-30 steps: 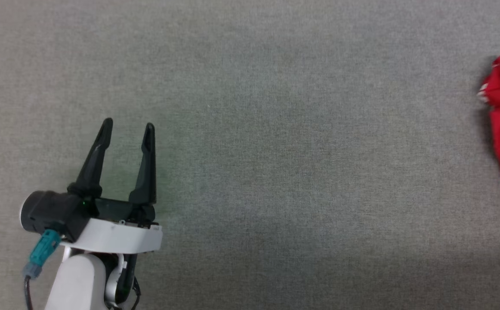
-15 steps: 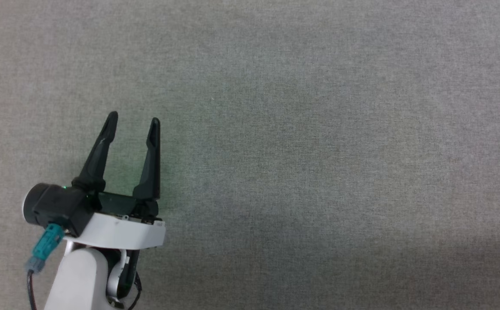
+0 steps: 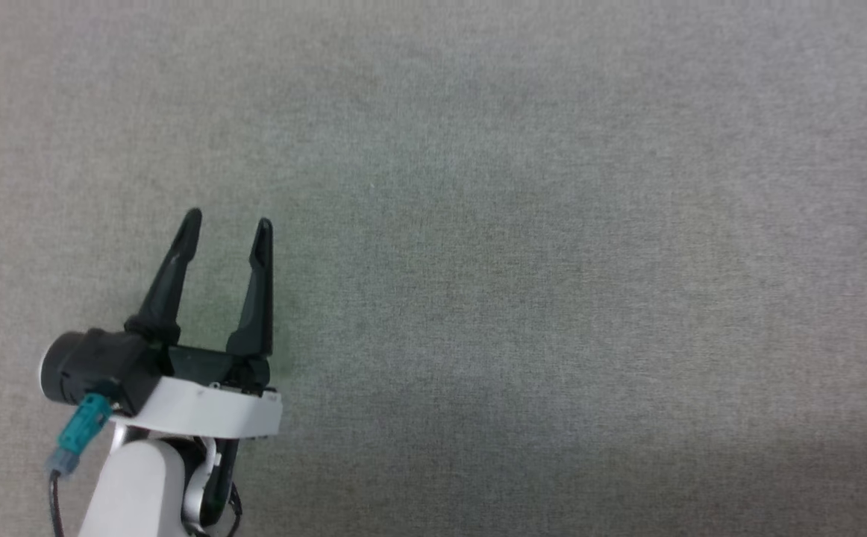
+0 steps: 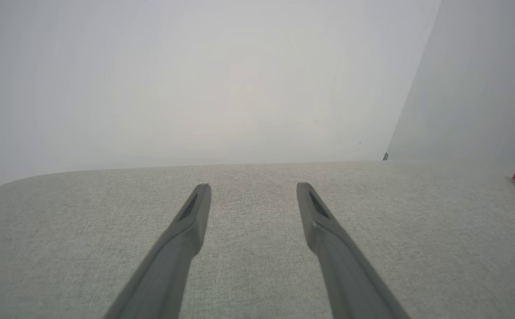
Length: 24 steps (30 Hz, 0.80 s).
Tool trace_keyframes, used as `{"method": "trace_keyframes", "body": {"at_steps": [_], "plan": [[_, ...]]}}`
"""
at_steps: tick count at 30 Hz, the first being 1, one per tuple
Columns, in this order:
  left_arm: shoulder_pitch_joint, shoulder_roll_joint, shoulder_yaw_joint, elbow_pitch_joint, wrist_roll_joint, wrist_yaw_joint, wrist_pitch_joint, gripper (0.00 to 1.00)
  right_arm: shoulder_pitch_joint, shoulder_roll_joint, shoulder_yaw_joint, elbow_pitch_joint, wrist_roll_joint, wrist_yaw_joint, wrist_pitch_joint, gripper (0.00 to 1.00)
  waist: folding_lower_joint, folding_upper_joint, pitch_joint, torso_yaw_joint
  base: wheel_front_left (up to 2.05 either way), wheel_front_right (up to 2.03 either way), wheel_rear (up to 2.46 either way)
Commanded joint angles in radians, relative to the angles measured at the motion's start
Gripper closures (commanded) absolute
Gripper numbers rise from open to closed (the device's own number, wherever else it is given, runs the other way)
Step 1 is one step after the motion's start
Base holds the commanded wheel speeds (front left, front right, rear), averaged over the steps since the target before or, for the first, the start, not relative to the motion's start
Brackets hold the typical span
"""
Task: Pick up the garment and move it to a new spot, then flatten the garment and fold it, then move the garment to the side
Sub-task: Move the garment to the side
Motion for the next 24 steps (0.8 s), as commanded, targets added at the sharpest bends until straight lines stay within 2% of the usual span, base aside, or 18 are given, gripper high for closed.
{"method": "trace_keyframes", "body": {"at_steps": [1, 6, 16, 24], "plan": [[0.01, -0.002, 0.002, 0.002, -0.003, -0.003, -0.003, 0.0, -0.009, 0.003, -0.009, 0.001, -0.003, -0.002, -0.005, 0.0, 0.0, 0.0, -0.027, -0.011, 0.0, 0.0, 0.0], [0.037, -0.007, 0.008, 0.009, 0.002, -0.003, -0.003, 0.0, 0.009, 0.034, -0.012, -0.012, -0.019, -0.002, -0.016, 0.0, 0.0, 0.0, -0.085, -0.028, 0.0, 0.0, 0.0], [0.113, -0.01, 0.047, 0.018, 0.003, -0.003, -0.003, 0.0, 0.073, 0.122, 0.011, -0.121, 0.001, -0.002, -0.121, 0.0, 0.0, 0.0, -0.213, -0.074, 0.0, 0.0, 0.0], [0.175, -0.006, 0.095, 0.015, 0.002, -0.003, -0.003, 0.0, 0.191, 0.231, 0.008, -0.249, 0.013, -0.002, -0.245, 0.0, 0.0, 0.0, -0.297, -0.11, 0.0, 0.0, 0.0]]}}
